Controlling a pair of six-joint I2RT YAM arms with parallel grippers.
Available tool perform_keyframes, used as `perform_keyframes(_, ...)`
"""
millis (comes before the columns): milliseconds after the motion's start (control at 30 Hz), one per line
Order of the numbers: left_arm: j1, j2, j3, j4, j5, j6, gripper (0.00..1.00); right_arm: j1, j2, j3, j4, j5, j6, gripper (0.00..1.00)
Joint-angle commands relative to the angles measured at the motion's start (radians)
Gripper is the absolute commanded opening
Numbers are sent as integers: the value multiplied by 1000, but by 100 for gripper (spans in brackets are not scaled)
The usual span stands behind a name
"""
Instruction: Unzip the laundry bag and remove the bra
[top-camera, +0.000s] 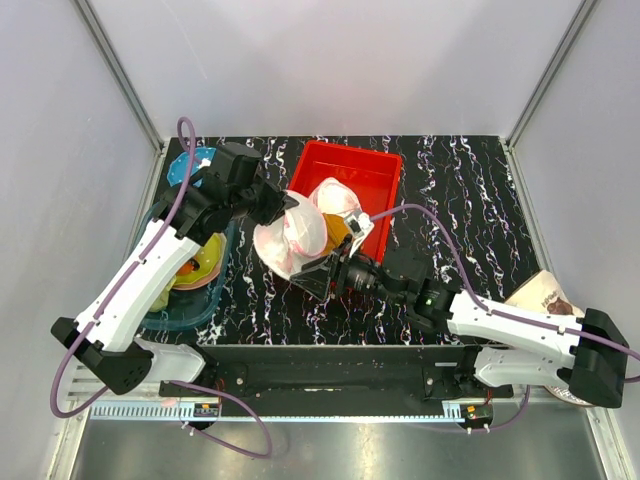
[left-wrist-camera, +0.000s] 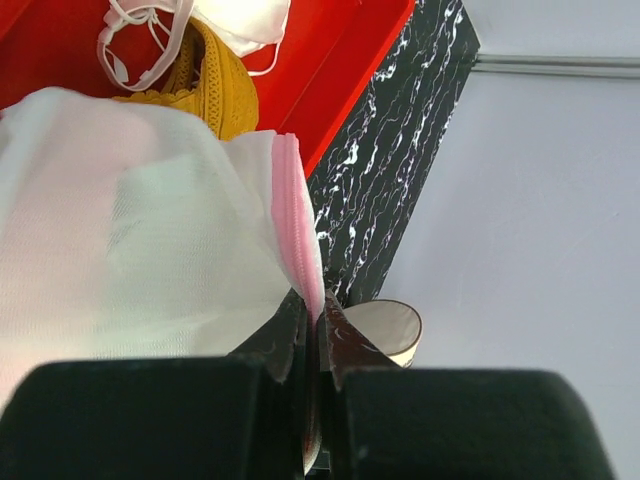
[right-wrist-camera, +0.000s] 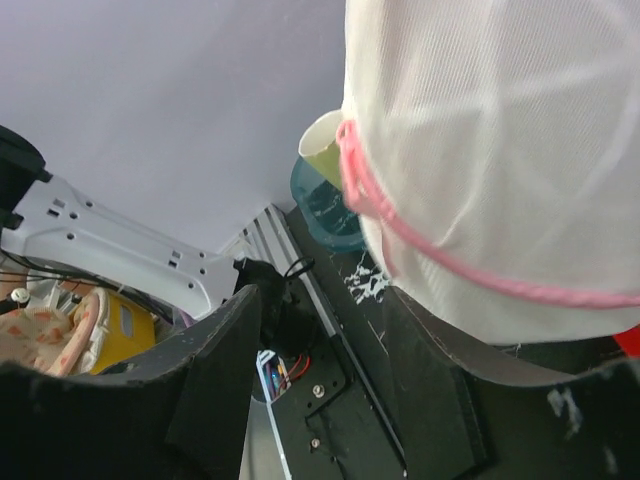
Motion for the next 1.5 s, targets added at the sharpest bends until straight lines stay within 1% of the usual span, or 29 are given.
perform_keyframes(0,13,-6,8,71,-3,-27,0,38,-31,-24,6,64,9,59)
perform_keyframes(100,19,-4,8,75,3,-32,0,49,-19,-24,0,92,4,59)
perform_keyframes(267,19,2,-8,87,45,-40,0,49,82,40,23,115,-11,61)
perform_keyframes(433,19,-9,-23,92,48,-46,0,49,122,97,46,149,-62,62)
perform_keyframes(667,20,-21,-25,90,31,-44,0,49,102,132,41,196,-122,61)
perform_keyframes(1000,23,-27,-25,90,29,-44,0,41,87,152,50,242,-149,59)
perform_keyframes(1467,31,-38,-38,90,31,-41,0,26,53,149,72,288,-172,51)
